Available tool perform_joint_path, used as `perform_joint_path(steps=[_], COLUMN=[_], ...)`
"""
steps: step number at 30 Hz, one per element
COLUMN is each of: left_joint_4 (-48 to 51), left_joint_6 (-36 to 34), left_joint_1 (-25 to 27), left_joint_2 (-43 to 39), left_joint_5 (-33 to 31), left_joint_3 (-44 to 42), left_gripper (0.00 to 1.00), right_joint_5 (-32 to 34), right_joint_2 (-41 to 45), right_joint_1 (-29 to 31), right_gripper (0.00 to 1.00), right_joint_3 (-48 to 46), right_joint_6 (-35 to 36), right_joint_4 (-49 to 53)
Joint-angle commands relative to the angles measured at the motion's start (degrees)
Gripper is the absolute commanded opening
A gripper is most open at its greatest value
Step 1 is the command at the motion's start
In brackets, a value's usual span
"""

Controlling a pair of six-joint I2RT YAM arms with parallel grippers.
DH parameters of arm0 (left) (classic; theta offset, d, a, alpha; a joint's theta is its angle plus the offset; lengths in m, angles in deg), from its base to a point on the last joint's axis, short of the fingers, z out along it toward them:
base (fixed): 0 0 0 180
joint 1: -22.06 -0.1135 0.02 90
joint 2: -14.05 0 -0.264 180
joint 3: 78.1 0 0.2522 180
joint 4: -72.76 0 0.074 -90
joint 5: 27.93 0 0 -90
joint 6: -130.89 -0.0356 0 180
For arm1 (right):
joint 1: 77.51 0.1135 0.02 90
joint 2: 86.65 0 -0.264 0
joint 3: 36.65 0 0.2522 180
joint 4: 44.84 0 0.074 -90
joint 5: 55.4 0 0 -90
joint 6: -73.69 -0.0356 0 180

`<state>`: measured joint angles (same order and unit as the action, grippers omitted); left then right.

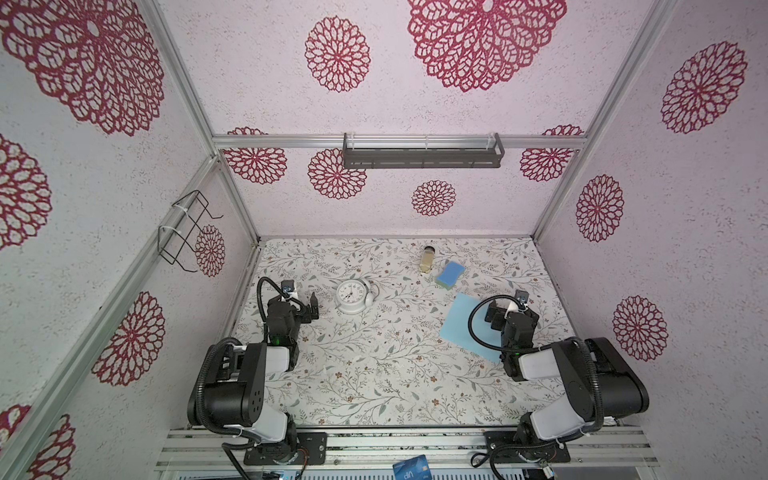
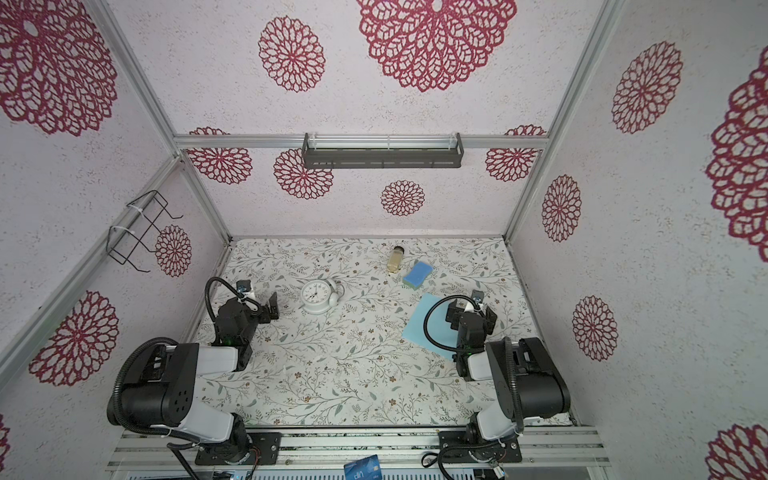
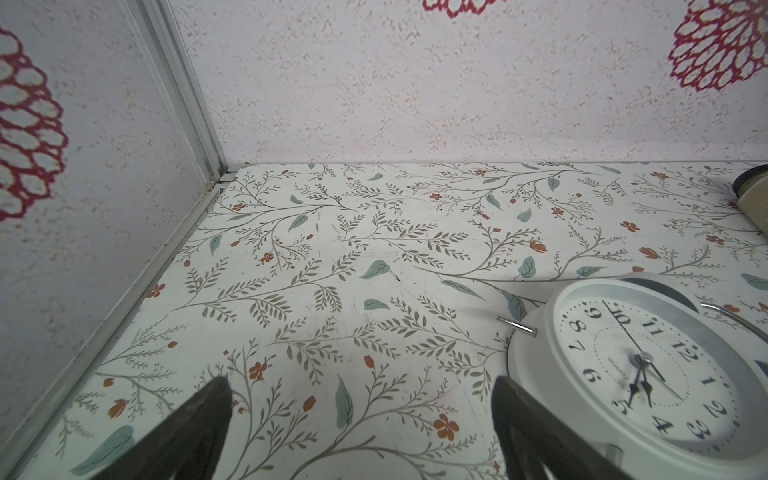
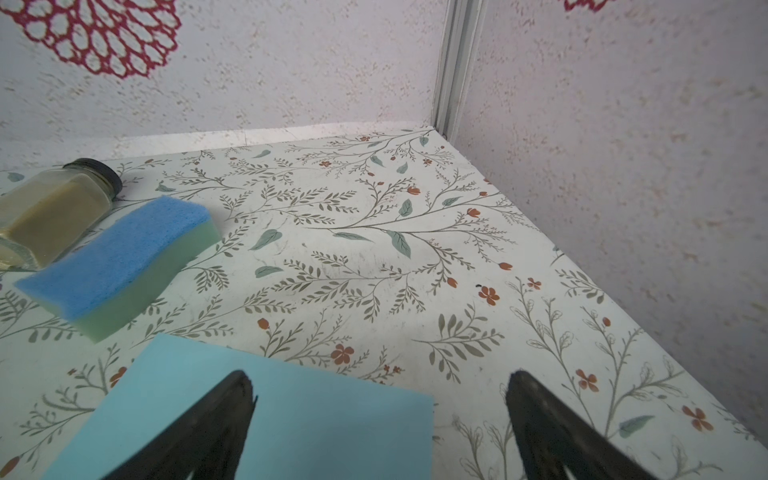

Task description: Fold a paper plane with a square sheet of paper (fold left side to right side)

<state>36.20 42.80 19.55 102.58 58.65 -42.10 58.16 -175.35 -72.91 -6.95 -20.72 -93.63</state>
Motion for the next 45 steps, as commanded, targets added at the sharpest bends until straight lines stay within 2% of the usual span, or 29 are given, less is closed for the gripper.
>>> perform_joint_path(steps=[1, 3, 4, 7, 9, 11, 12, 13, 16, 18, 20, 22, 24, 28, 33, 36, 40, 45], left_joint_4=[-1.9, -2.0, -2.1, 8.4, 12.9, 15.1, 15.8, 17.5, 27.3, 36.1, 45.0, 53.4, 59.2, 66.0, 67.2, 66.2, 66.9, 67.4], left_joint_6=[-0.6, -0.3, 0.0, 0.9, 0.6, 1.3, 2.2, 3.8, 8.4, 12.3, 15.8, 19.2, 22.2, 30.3, 41.5, 45.4, 46.5, 46.9], left_joint_1=[0.3, 0.5, 0.9, 1.1, 1.1, 1.0, 1.1, 1.0, 1.7, 2.5, 4.0, 7.0, 10.6, 19.5, 28.5, 33.1, 36.9, 38.7], left_joint_2=[-0.4, -0.8, -1.0, -5.6, -8.4, -11.5, -13.3, -15.2, -19.8, -22.2, -24.2, -25.8, -27.1, -29.3, -29.4, -28.4, -26.1, -23.9], left_joint_5=[-0.1, -0.7, -3.6, -5.3, -5.3, -5.7, -6.0, -5.5, -5.0, -3.7, -2.4, -3.5, -4.3, -5.8, -5.7, -6.4, -7.4, -7.8], left_joint_3=[0.4, 0.0, 0.4, 3.7, 5.5, 5.9, 6.1, 6.7, 10.2, 13.6, 16.9, 19.5, 20.9, 20.5, 16.9, 15.6, 16.5, 18.0], left_gripper=[0.99, 0.99, 0.99, 0.99, 0.99, 0.99, 0.99, 0.99, 0.99, 0.99, 0.99, 0.99, 0.99, 0.99, 0.99, 0.99, 0.99, 0.99], right_joint_5=[1.4, 0.8, 0.9, 0.2, 3.6, 6.0, 6.4, 6.2, 3.4, 1.0, -7.7, -16.3, -20.8, -28.2, -31.3, -32.5, -34.3, -35.1], right_joint_2=[1.6, 2.9, 2.8, 3.5, 6.7, 13.4, 17.9, 22.6, 27.5, 29.3, 30.3, 29.4, 26.4, 18.8, 9.3, 4.6, 0.6, -2.9], right_joint_1=[0.1, 0.0, 0.2, 0.2, 0.7, 0.6, 0.5, 0.4, 0.0, -0.2, -1.1, -1.1, -1.1, -1.1, -1.1, -1.1, -0.9, 0.5], right_gripper=[0.99, 0.98, 0.99, 0.99, 0.99, 0.98, 0.99, 0.99, 0.99, 0.98, 0.99, 0.99, 0.98, 0.9, 0.79, 0.72, 0.67, 0.64], right_joint_3=[-0.5, -2.1, -3.5, -7.5, -8.8, -7.4, -5.0, -1.0, 8.0, 11.5, 13.0, 16.3, 21.2, 27.2, 31.1, 31.4, 30.9, 30.6], right_joint_6=[0.3, 0.3, 0.5, 1.0, 0.2, -0.9, -1.8, -4.5, -13.8, -23.0, -23.8, -22.1, -21.9, -21.0, -21.5, -22.8, -24.4, -24.5], right_joint_4=[-2.9, -4.5, -7.2, -14.3, -14.0, -5.1, 3.3, 15.7, 36.6, 45.3, 47.3, 51.0, 59.0, 69.3, 73.6, 73.4, 71.9, 71.7])
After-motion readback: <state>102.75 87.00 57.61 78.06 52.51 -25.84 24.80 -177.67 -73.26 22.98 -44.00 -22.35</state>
